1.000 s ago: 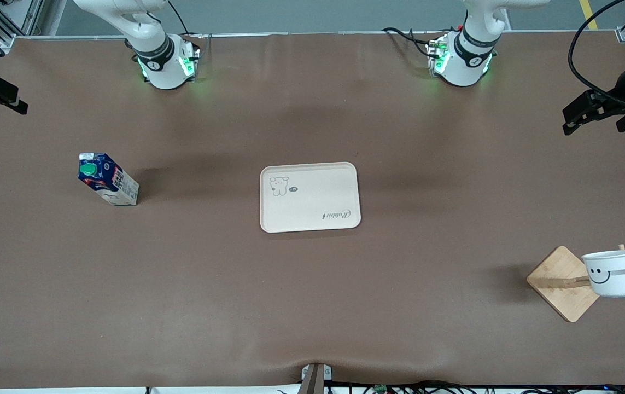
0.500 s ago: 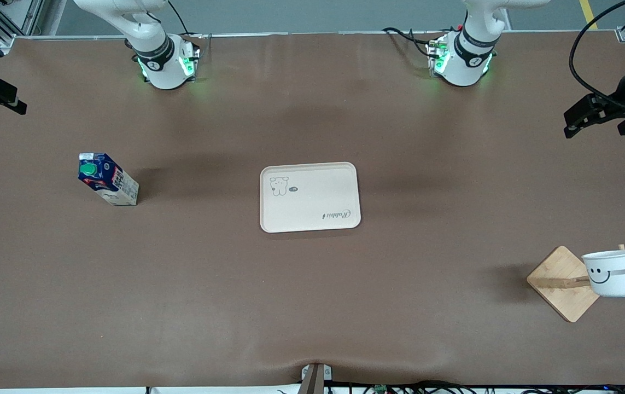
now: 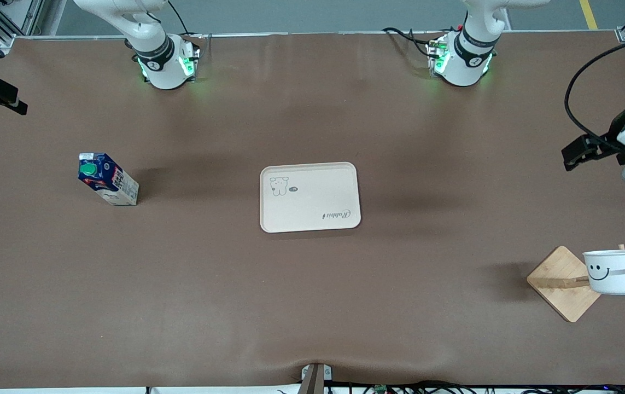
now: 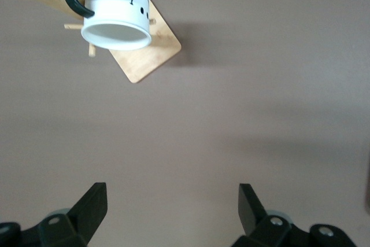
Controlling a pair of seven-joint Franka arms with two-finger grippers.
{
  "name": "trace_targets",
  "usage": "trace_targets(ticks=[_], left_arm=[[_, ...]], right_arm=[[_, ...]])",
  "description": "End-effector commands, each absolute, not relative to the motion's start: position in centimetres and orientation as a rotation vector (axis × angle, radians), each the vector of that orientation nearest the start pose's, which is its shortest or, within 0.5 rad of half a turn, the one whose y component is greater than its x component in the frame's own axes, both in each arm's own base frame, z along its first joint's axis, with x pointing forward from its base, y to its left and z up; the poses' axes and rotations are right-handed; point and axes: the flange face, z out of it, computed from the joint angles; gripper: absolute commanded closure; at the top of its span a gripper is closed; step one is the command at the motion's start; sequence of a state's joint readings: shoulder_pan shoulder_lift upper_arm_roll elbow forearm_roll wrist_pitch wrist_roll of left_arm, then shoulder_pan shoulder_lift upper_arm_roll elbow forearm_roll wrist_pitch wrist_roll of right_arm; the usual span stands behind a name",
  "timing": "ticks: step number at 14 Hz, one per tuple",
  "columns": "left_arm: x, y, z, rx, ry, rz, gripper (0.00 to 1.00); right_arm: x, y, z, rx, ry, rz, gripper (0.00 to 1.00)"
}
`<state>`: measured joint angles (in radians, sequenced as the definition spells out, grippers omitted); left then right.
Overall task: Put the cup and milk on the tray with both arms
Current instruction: 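Move the left gripper toward the white mug on the wooden stand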
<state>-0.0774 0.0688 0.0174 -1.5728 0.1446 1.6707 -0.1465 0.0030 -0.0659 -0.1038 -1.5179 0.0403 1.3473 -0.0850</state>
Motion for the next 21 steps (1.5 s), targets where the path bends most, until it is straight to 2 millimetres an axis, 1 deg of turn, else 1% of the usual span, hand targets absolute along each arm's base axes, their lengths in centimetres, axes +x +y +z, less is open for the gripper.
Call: trace_targets(ticks=[1, 2, 4, 5, 6, 8, 10, 11, 14, 15, 16, 17, 18, 21], left_arm=[[60.0, -1.4, 58.7, -2.972, -0.165, -0.106, 0.00], [60.3, -1.0, 58.4, -2.972, -0.194, -0.125, 0.00], [61.0, -0.8, 57.0, -2.971, -0.266, -0.137, 0.00], [61.4, -0.7, 56.1, -2.969, -0.297, -0.148, 0.00], [61.8, 0.2, 55.2, -2.967, -0.336, -0.159, 0.00], [62.2, 1.0, 53.5, -2.969, -0.369, -0.222, 0.00], [62.7, 2.8, 52.0, -2.963, -0.426, -0.275, 0.00], [62.9, 2.9, 51.3, -2.964, -0.439, -0.310, 0.00], [63.6, 2.8, 50.3, -2.962, -0.505, -0.453, 0.00], [64.0, 2.7, 49.7, -2.962, -0.518, -0.479, 0.00], [64.3, 3.0, 49.5, -2.948, -0.513, -0.501, 0.00], [64.4, 3.0, 49.6, -2.908, -0.471, -0.520, 0.00], [64.6, 3.0, 49.5, -2.865, -0.476, -0.547, 0.00], [65.2, 2.8, 48.6, -2.829, -0.611, -0.584, 0.00]], right_arm=[[50.5, -5.0, 66.5, -3.096, 0.016, 0.152, 0.00], [50.5, -5.1, 66.5, -3.096, 0.019, 0.155, 0.00], [50.5, -5.4, 66.6, -3.095, 0.028, 0.149, 0.00], [50.5, -5.2, 66.5, -3.095, 0.023, 0.154, 0.00], [50.6, -5.3, 66.4, -3.095, 0.026, 0.157, 0.00], [50.7, -5.4, 66.3, -3.095, 0.028, 0.159, 0.00], [50.7, -5.1, 66.2, -3.094, 0.021, 0.164, 0.00], [50.9, -5.1, 66.1, -3.095, 0.021, 0.166, 0.00], [50.9, -5.1, 66.1, -3.095, 0.019, 0.164, 0.00], [50.9, -5.1, 66.1, -3.095, 0.019, 0.164, 0.00], [50.9, -5.1, 66.1, -3.095, 0.019, 0.164, 0.00], [50.9, -5.2, 66.1, -3.095, 0.021, 0.164, 0.00], [50.9, -5.1, 66.2, -3.095, 0.019, 0.161, 0.00], [51.0, -5.2, 66.1, -3.097, 0.021, 0.164, 0.00]])
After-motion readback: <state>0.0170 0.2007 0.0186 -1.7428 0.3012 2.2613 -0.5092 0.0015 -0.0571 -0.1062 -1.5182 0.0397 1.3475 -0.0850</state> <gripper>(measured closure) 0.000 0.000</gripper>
